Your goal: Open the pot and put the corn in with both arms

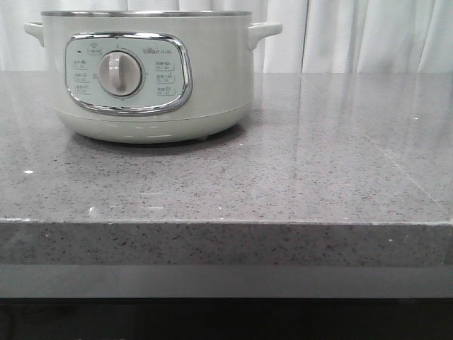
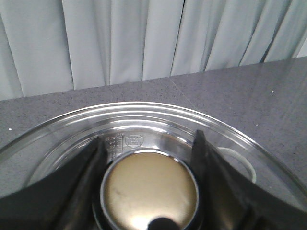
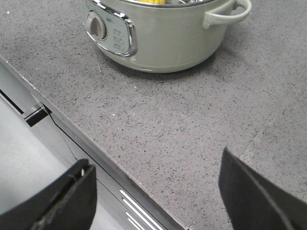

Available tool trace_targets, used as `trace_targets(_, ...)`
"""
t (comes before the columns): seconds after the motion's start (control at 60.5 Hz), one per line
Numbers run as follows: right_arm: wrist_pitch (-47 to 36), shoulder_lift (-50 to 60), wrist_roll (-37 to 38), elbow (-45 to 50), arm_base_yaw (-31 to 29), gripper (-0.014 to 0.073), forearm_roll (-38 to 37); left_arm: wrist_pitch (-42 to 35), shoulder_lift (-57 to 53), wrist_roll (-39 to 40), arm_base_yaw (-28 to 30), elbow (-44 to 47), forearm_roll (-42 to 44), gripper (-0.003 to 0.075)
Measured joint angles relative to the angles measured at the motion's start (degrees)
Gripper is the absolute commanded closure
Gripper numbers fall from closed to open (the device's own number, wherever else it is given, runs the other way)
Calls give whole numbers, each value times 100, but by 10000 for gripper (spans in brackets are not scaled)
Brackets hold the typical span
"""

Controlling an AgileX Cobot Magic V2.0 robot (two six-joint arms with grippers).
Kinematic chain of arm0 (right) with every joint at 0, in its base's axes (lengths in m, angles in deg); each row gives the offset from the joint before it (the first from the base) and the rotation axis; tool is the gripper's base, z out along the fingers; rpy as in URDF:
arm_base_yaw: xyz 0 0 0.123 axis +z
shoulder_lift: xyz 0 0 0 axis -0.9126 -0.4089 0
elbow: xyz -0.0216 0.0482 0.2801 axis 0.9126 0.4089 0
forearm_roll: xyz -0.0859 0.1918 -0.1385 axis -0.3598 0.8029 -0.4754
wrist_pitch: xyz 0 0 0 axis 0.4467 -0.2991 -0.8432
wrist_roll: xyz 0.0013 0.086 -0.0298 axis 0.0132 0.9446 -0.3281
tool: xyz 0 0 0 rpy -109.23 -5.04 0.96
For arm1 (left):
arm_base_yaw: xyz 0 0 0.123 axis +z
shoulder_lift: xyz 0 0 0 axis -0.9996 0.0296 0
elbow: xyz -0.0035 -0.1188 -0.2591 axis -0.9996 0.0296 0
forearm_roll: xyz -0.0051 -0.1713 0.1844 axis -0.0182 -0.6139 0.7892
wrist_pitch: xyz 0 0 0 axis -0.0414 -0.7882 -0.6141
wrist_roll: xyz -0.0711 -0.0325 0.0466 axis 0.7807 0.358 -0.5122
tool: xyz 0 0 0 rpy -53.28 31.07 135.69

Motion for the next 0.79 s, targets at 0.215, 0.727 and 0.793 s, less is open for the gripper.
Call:
trace_targets(0.215,0,0,0,0,0,43,0,-79,1066,0,0,-632,0,491)
trace_targets(0.727,0,0,0,0,0,43,0,-675,1847,0,0,-825,187,491)
trace_targets(0.793,0,0,0,0,0,43,0,-701,1861,0,0,-825,187,491)
